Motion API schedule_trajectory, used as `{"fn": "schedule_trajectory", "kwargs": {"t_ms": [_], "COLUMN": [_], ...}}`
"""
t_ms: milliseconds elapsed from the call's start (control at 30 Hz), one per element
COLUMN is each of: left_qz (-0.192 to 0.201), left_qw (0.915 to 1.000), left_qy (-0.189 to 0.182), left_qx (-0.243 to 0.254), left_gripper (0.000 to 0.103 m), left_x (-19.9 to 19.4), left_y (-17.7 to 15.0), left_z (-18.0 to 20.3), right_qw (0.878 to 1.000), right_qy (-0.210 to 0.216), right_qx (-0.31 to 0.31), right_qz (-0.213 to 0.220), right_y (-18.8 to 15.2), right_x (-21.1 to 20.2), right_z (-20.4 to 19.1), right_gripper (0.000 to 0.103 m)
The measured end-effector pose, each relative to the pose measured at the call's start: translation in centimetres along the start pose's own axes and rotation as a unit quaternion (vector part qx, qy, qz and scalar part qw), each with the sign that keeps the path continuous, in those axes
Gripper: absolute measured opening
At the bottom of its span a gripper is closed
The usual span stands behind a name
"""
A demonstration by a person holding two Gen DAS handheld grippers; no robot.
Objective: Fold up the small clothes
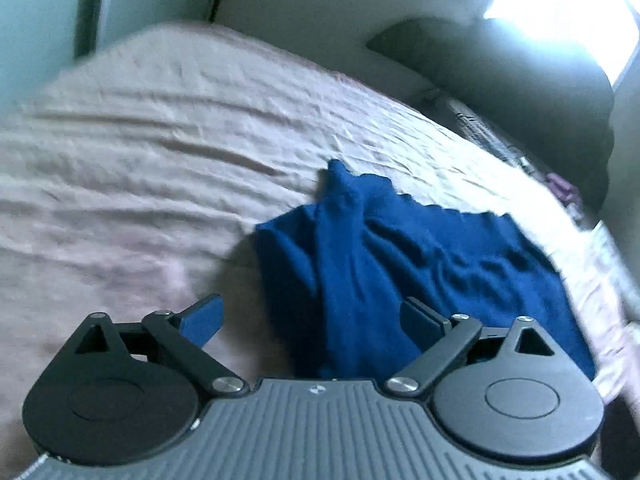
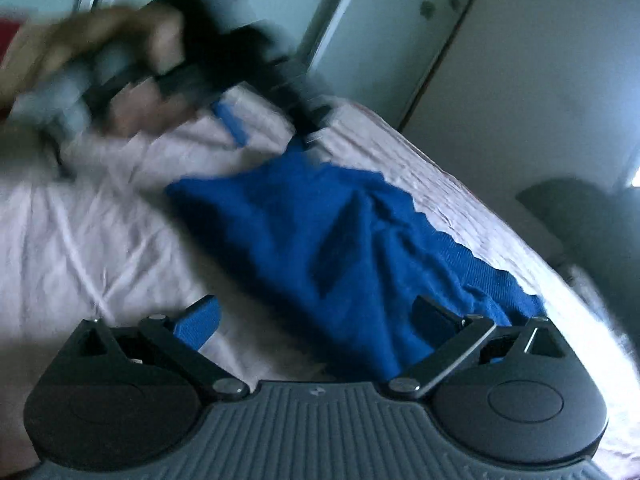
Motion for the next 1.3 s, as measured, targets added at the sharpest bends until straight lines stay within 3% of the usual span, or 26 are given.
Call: {"fn": "schedule_trajectory", "kwargs": {"t_ms": [100, 267, 433, 500, 567, 667, 833, 1100, 1167, 1300], "left_qz": [-0.037, -0.033, -0.029, -0.025, -0.02, -0.011, 0.008, 0.039, 0.043, 0.038], "left_qw": [0.998, 0.9954, 0.9921, 0.9916, 0.9928, 0.9958, 0.9985, 0.9961, 0.994, 0.9938], "left_qy": [-0.047, -0.086, -0.115, -0.119, -0.111, -0.088, -0.054, 0.019, 0.038, 0.043], "left_qx": [-0.021, -0.026, -0.041, -0.046, -0.04, -0.021, 0.01, 0.077, 0.093, 0.095], "left_gripper": [0.096, 0.098, 0.096, 0.091, 0.078, 0.058, 0.045, 0.039, 0.028, 0.018], "left_x": [2.1, 3.8, 5.1, 5.5, 5.9, 6.2, 6.0, 5.8, 5.8, 5.7], "left_y": [0.7, 2.0, 3.1, 3.7, 4.1, 4.2, 4.0, 3.3, 3.2, 3.1], "left_z": [0.5, 1.7, 2.0, 1.9, 2.0, 2.0, 2.1, 3.5, 3.7, 3.7], "right_qw": [0.999, 0.988, 0.984, 0.983, 0.986, 0.988, 0.989, 0.987, 0.989, 0.989], "right_qy": [-0.044, -0.125, -0.145, -0.146, -0.126, -0.112, -0.102, -0.111, -0.097, -0.088], "right_qx": [-0.024, -0.088, -0.106, -0.113, -0.105, -0.106, -0.105, -0.112, -0.115, -0.118], "right_qz": [0.004, 0.001, 0.011, 0.008, 0.002, -0.002, 0.003, 0.019, 0.018, 0.021], "right_y": [0.6, 2.4, 4.4, 4.7, 4.9, 4.8, 4.7, 4.6, 4.4, 4.3], "right_x": [0.9, 3.5, 5.4, 6.4, 7.2, 7.8, 7.4, 6.6, 6.2, 6.0], "right_z": [-0.7, -0.6, -0.1, -0.5, -1.0, -1.7, -2.2, -2.5, -3.0, -3.2], "right_gripper": [0.103, 0.102, 0.102, 0.093, 0.066, 0.044, 0.038, 0.038, 0.024, 0.017]}}
Point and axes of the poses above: each gripper's, at about its wrist camera, not at the fingertips, and x roughly the way its jaws point, z to its right, y to its top, the point moved 8 cm from there along x, roughly the way its jaws point, and after that the axes turned 12 degrees about y, right-handed, at the moved point
